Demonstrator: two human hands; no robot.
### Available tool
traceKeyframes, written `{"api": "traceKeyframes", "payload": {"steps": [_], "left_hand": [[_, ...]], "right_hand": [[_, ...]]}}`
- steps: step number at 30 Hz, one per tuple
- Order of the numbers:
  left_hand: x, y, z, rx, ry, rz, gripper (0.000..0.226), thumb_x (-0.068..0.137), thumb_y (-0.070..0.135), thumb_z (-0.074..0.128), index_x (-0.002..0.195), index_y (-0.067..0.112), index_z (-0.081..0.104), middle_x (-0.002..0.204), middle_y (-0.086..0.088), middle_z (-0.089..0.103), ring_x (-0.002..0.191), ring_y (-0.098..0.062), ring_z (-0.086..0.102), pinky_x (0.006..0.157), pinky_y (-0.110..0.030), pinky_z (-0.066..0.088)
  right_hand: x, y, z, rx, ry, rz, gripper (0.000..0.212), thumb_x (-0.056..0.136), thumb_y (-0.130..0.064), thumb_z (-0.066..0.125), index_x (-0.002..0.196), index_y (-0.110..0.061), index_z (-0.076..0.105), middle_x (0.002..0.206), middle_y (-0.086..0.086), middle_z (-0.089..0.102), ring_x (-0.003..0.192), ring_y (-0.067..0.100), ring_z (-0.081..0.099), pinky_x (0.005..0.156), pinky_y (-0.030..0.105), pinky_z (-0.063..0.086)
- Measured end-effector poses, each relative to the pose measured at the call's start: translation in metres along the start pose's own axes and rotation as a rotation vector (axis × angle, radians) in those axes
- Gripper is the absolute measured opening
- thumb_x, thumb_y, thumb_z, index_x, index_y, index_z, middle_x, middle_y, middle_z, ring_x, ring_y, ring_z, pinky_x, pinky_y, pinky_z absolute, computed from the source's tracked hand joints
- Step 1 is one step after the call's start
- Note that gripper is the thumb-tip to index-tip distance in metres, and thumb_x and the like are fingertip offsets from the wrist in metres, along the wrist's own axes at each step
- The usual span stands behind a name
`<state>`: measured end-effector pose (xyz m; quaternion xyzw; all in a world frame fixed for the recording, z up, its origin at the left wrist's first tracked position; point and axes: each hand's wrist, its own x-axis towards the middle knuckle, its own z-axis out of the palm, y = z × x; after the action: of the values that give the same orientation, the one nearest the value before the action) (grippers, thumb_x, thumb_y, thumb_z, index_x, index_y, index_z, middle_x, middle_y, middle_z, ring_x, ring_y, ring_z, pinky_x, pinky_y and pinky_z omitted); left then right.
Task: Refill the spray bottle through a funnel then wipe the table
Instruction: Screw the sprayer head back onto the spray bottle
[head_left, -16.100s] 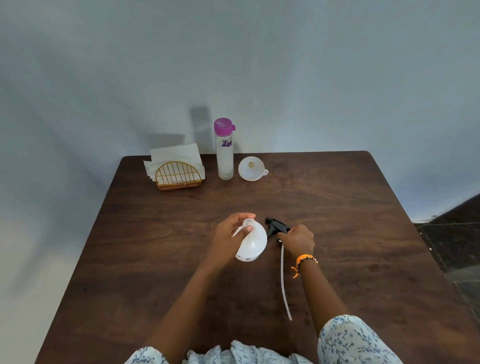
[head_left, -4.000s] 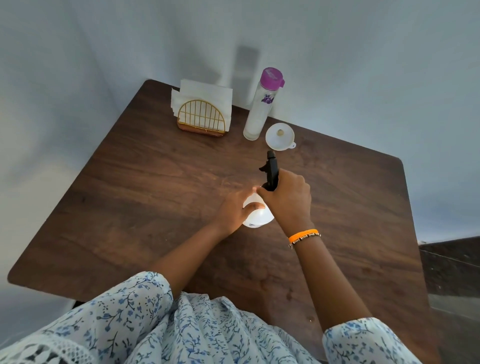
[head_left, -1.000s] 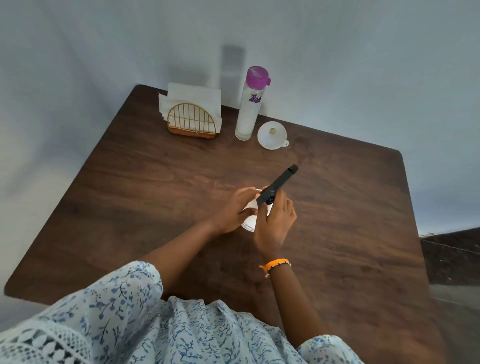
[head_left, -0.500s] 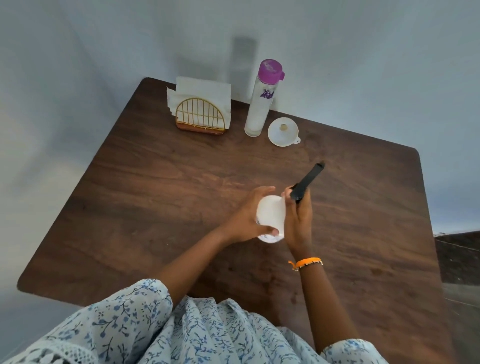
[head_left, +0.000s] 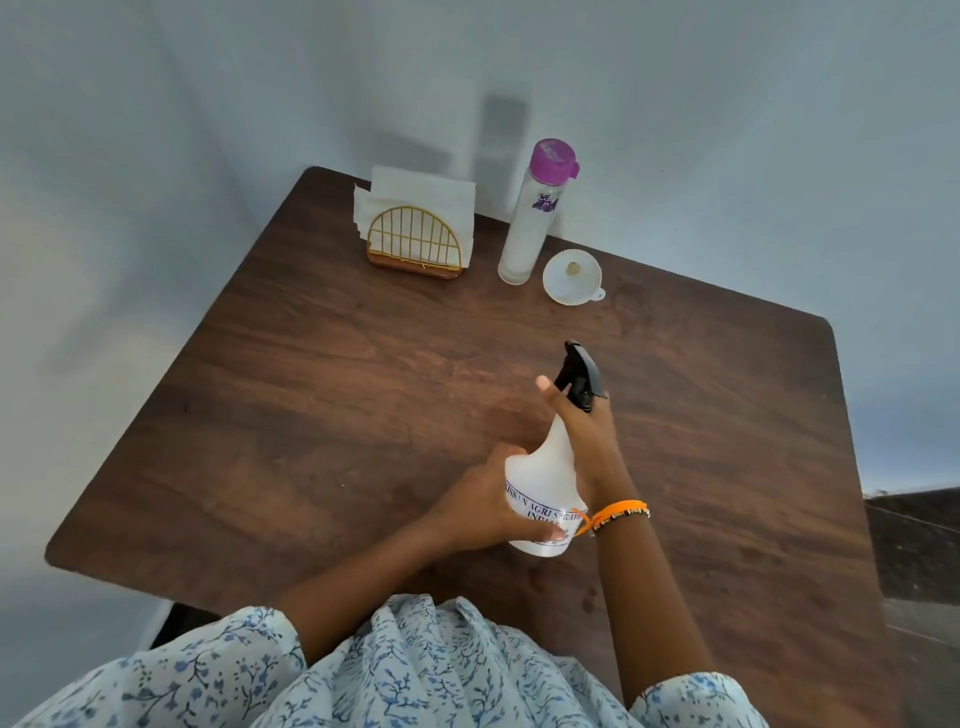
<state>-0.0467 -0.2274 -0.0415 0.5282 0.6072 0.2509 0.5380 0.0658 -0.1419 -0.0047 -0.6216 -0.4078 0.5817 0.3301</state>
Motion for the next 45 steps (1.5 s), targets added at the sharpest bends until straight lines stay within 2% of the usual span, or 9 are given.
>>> {"api": "traceKeyframes", "payload": {"steps": [6,8,12,17,22,30,36,41,45], "left_hand": [[0.009,0.002,-0.014,0.090,-0.114,-0.087,0.069,0.060,0.072,0.061,0.114,0.030,0.050,0.110,0.011,0.061,0.099,-0.008,0.058,0.088,-0.036,0.049],[0.012,0.002,-0.021,-0.031,-0.035,-0.118,0.043,0.080,0.067,0.046,0.095,0.029,0.058,0.103,0.006,0.063,0.095,-0.011,0.058,0.092,-0.043,0.047],[0.019,-0.002,-0.032,-0.061,0.149,-0.212,0.046,0.090,0.060,0.031,0.093,0.026,0.062,0.096,0.005,0.063,0.090,-0.015,0.057,0.095,-0.044,0.045],[0.023,-0.005,-0.029,-0.021,0.157,-0.249,0.047,0.090,0.059,0.034,0.089,0.022,0.062,0.091,0.003,0.064,0.085,-0.017,0.059,0.091,-0.045,0.048],[0.026,0.005,-0.024,0.119,0.098,-0.250,0.035,0.090,0.054,0.041,0.088,0.024,0.058,0.098,0.004,0.062,0.094,-0.014,0.057,0.088,-0.037,0.046],[0.032,0.014,-0.010,0.178,0.075,-0.256,0.029,0.087,0.050,0.049,0.096,0.025,0.061,0.093,0.006,0.063,0.091,-0.013,0.059,0.086,-0.038,0.049],[0.037,0.022,-0.002,0.199,0.051,-0.251,0.028,0.088,0.047,0.050,0.101,0.024,0.061,0.101,0.006,0.062,0.096,-0.012,0.057,0.088,-0.037,0.048],[0.039,0.023,0.001,0.191,0.039,-0.267,0.026,0.089,0.045,0.050,0.102,0.025,0.061,0.102,0.007,0.062,0.096,-0.011,0.057,0.088,-0.036,0.049],[0.043,0.024,0.001,0.152,0.043,-0.278,0.023,0.089,0.044,0.051,0.097,0.025,0.061,0.095,0.007,0.062,0.091,-0.010,0.058,0.087,-0.036,0.049]], "right_hand": [[0.022,-0.001,-0.005,0.161,-0.117,0.162,0.019,0.087,-0.021,0.063,0.092,-0.003,0.060,0.082,0.014,0.062,0.077,0.023,0.064,0.076,0.034,0.057],[0.026,-0.001,-0.005,0.143,-0.134,0.238,0.022,0.087,-0.022,0.063,0.093,-0.001,0.057,0.080,0.014,0.060,0.072,0.022,0.063,0.065,0.030,0.058],[0.029,0.004,-0.005,0.059,-0.062,0.279,0.022,0.086,-0.028,0.065,0.091,-0.008,0.056,0.066,0.005,0.053,0.057,0.015,0.053,0.056,0.028,0.048],[0.028,0.005,-0.020,0.241,-0.079,0.416,0.026,0.083,-0.034,0.066,0.077,-0.011,0.055,0.066,0.003,0.052,0.054,0.012,0.054,0.049,0.024,0.050],[0.020,0.010,-0.040,0.483,-0.144,0.457,0.026,0.078,-0.031,0.067,0.080,-0.007,0.057,0.076,0.008,0.060,0.074,0.018,0.058,0.068,0.036,0.058],[0.013,0.011,-0.065,0.645,0.169,0.480,0.027,0.083,-0.031,0.066,0.080,-0.008,0.052,0.070,0.004,0.048,0.064,0.013,0.051,0.067,0.040,0.053],[0.012,0.020,-0.080,0.652,0.068,0.451,0.021,0.077,-0.019,0.070,0.090,-0.007,0.058,0.076,0.009,0.060,0.079,0.020,0.061,0.063,0.041,0.056],[0.012,0.017,-0.075,0.649,0.127,0.468,0.012,0.084,-0.017,0.065,0.080,-0.009,0.057,0.056,0.003,0.050,0.053,0.013,0.051,0.059,0.036,0.057],[0.011,0.006,-0.078,0.604,-0.016,0.405,0.011,0.082,-0.015,0.065,0.085,-0.007,0.059,0.070,0.008,0.058,0.068,0.020,0.060,0.059,0.038,0.059]]}}
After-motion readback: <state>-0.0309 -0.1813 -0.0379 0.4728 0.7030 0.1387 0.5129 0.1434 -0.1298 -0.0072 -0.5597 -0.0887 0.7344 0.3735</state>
